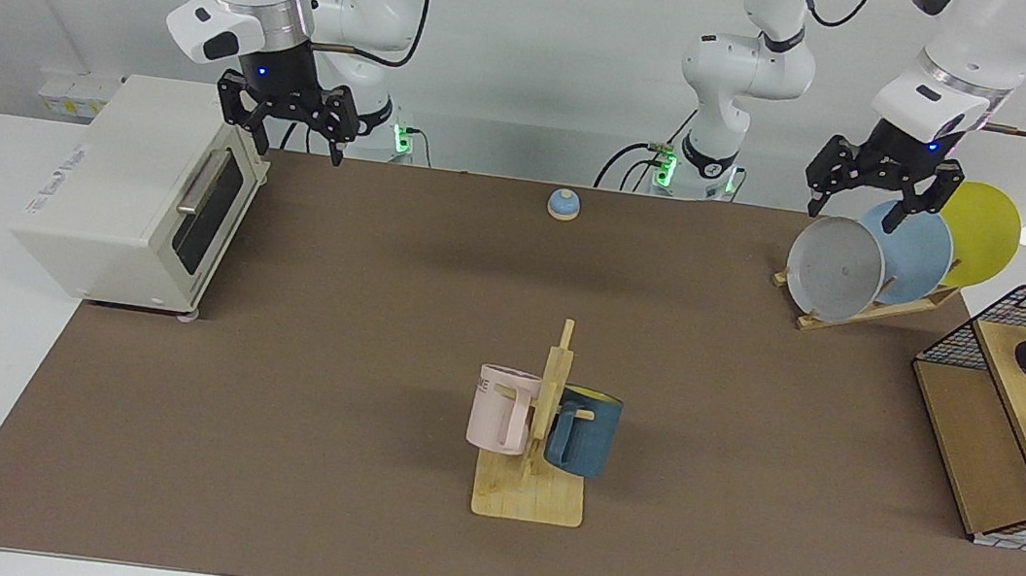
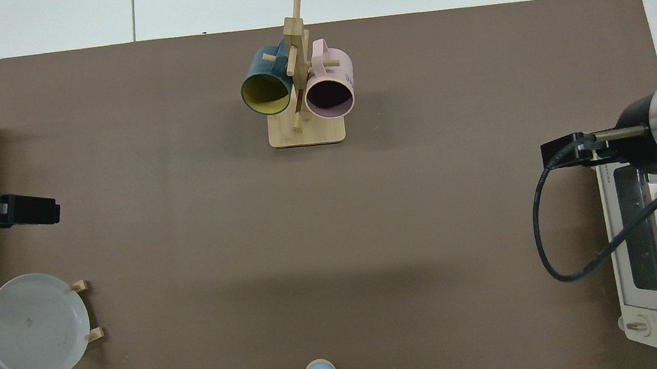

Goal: Put markers into pen holder

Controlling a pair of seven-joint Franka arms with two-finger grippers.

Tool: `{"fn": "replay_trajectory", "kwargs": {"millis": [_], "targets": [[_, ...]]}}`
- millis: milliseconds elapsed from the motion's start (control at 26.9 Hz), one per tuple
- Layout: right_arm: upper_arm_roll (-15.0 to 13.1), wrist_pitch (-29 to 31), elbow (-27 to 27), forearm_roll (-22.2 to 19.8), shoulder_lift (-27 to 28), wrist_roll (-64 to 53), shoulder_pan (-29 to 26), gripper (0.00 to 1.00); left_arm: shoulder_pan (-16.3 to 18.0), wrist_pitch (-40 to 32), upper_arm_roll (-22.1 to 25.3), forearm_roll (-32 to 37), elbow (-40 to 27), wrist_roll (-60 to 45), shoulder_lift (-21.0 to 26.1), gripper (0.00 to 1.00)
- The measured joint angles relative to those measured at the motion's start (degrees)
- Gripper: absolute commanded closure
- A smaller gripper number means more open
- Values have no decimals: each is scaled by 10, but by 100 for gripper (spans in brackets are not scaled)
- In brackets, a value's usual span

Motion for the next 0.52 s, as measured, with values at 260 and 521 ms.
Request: {"fn": "replay_trajectory", "kwargs": {"millis": [260, 521], "targets": [[0, 0, 0, 0, 0, 0, 0, 0, 0, 0, 1, 0, 3, 0, 1, 0], [0, 0, 0, 0, 0, 0, 0, 0, 0, 0, 4, 2, 4, 0, 1, 0]]}}
